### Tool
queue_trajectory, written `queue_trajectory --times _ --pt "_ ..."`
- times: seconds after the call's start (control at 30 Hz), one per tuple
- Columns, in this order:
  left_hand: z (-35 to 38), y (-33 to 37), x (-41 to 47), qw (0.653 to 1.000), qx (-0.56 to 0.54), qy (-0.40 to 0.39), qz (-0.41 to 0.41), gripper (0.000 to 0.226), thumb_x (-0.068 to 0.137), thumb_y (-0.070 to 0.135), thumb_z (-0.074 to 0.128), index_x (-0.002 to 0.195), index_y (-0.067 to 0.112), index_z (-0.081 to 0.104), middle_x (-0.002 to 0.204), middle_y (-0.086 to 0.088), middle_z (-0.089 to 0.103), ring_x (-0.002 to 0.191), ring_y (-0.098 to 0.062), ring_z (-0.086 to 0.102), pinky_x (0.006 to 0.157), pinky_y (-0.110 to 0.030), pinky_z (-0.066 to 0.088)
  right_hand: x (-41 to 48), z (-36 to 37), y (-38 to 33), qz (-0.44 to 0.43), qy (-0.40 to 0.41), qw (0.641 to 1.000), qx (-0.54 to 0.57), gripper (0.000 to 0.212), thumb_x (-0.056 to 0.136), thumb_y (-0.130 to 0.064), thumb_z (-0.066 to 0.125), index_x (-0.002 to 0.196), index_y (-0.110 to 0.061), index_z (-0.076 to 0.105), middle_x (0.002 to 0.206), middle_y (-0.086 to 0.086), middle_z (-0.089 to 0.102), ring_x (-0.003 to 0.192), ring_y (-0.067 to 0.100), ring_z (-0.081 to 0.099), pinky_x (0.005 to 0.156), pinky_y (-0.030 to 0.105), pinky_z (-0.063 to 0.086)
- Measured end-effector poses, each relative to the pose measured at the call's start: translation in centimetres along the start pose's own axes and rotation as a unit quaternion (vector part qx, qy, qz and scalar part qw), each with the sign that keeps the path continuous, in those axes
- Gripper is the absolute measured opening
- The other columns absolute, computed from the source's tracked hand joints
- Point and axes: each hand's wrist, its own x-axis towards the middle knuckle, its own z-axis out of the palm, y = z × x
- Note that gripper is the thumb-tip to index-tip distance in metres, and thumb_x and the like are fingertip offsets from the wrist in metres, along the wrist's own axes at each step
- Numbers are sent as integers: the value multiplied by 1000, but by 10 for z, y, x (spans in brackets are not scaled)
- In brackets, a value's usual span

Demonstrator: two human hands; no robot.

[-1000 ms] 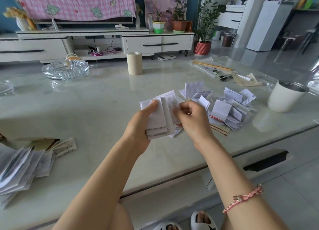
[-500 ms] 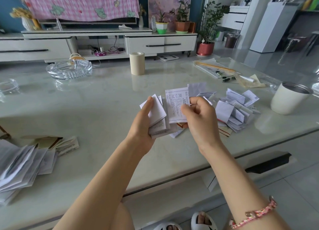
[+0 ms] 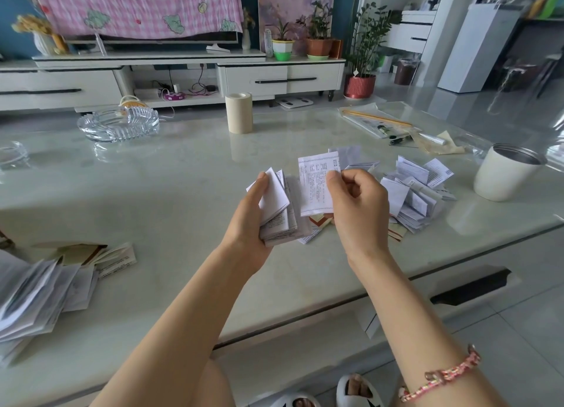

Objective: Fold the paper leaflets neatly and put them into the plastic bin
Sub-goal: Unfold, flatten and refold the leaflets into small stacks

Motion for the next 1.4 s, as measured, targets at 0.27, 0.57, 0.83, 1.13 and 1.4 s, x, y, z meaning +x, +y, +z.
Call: queue_trajectory --times 0.27,0.57,0.83,1.13,1.4 --pt "6 -1 -4 1000 3 15 -17 46 95 47 42 128 18 56 107 -4 67 79 -17 68 56 -26 54 1 6 -5 -34 31 998 48 21 95 -23 52 75 -19 48 59 -1 50 54 13 44 53 29 41" --pt "7 -8 -4 996 84 14 -11 43 93 50 44 117 19 62 110 -6 68 87 -20 66 82 -33 52 7 16 -1 -124 66 990 -17 13 95 -15 51 86 -9 46 51 -11 40 46 2 43 47 13 31" --pt "6 -14 -1 997 78 -26 9 28 95 44 44 93 25 64 68 5 71 57 -10 67 49 -17 50 11 15 10 -177 101 974 -103 16 96 -18 49 90 -3 50 55 -17 40 47 7 37 47 22 22" --pt "10 -15 -2 997 79 8 5 30 92 48 48 88 25 67 79 2 71 72 -16 66 76 -31 50 5 15 7 -197 161 962 -100 19 94 -20 47 89 -2 50 64 -3 49 55 20 43 49 23 18" --pt "13 -16 -1 998 61 11 12 30 93 46 47 91 24 67 83 0 71 71 -17 67 73 -33 52 -4 13 2 -110 22 988 -105 19 89 -15 58 72 -14 48 58 -9 49 60 15 45 55 25 31"
